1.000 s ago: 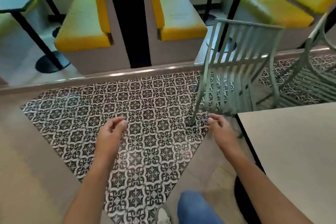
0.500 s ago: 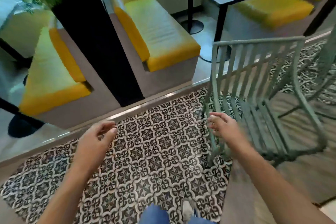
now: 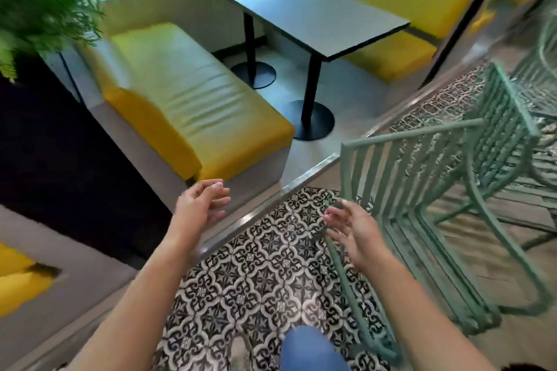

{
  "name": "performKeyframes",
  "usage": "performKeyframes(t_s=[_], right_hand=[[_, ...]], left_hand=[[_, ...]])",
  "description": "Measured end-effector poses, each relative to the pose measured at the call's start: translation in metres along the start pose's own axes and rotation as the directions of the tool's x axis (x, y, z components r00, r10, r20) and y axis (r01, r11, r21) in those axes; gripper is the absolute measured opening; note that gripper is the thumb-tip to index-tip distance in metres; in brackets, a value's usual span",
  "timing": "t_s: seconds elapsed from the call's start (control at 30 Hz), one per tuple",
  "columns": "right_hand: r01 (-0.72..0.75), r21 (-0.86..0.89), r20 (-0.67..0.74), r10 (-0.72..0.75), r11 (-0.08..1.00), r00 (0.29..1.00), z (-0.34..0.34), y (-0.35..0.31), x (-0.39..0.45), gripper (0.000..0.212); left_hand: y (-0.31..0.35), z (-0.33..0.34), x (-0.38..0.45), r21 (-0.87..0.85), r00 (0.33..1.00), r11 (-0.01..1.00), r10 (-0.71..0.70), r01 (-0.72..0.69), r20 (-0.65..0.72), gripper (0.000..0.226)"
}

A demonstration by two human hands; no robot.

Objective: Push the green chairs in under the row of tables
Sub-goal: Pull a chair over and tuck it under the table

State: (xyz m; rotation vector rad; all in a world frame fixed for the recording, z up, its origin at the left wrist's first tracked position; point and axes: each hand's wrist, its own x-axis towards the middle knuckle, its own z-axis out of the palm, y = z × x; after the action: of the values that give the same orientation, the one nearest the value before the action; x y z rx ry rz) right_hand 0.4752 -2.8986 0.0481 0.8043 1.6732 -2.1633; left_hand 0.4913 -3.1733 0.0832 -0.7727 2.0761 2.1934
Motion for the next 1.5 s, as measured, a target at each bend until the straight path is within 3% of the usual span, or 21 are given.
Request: performKeyframes(t_s=[0.3, 0.47, 0.67, 0.83, 0.97, 1.13, 1.23, 1.33, 1.5], right_hand=[[0.131, 0.258, -0.298, -0.05, 0.957, 0.953, 0.014, -0.097, 0.157, 0.016], [0.158, 0.402, -0.463, 0.051, 0.902, 0.885, -0.016, -0.144, 0.254, 0.017], [0.195, 0.356, -0.657, 0.096, 0.914, 0.748, -0.057, -0.192, 0.297, 0.015], [0.273, 0.414, -0.753, 0.159, 0.868, 0.638, -0.093, -0.203, 0.32, 0.035], [0.329, 0.506, -0.788, 0.274, 0.797, 0.551, -0.111, -0.202, 0.341, 0.044], [0.413, 0.598, -0.798, 0.466, 0.686, 0.382, -0.115, -0.206, 0.366, 0.026], [0.434, 0.626, -0.78, 0.538, 0.649, 0.32, -0.109, -0.21, 0.376, 0.032], [0.485, 0.64, -0.758, 0.592, 0.596, 0.274, -0.105, -0.218, 0.377, 0.024], [0.636, 0.62, -0.731, 0.632, 0.459, 0.256, -0.1, -0.216, 0.359, 0.037]], left_hand=[[0.092, 0.133, 0.21, 0.217, 0.938, 0.972, 0.011, -0.092, 0.346, 0.011], [0.129, 0.241, 0.3, 0.346, 0.864, 0.918, -0.006, -0.195, 0.503, 0.01], [0.159, 0.387, 0.367, 0.408, 0.717, 0.856, -0.066, -0.317, 0.694, 0.011], [0.146, 0.514, 0.378, 0.438, 0.489, 0.793, -0.207, -0.423, 0.847, 0.011], [0.115, 0.603, 0.385, 0.465, 0.324, 0.73, -0.34, -0.501, 0.883, 0.012], [0.074, 0.687, 0.396, 0.503, 0.165, 0.637, -0.514, -0.584, 0.842, 0.011], [0.065, 0.721, 0.395, 0.48, 0.077, 0.592, -0.575, -0.648, 0.814, 0.008], [0.064, 0.744, 0.385, 0.438, 0.004, 0.561, -0.612, -0.703, 0.791, 0.009], [0.058, 0.77, 0.366, 0.348, -0.034, 0.506, -0.602, -0.789, 0.797, 0.015]])
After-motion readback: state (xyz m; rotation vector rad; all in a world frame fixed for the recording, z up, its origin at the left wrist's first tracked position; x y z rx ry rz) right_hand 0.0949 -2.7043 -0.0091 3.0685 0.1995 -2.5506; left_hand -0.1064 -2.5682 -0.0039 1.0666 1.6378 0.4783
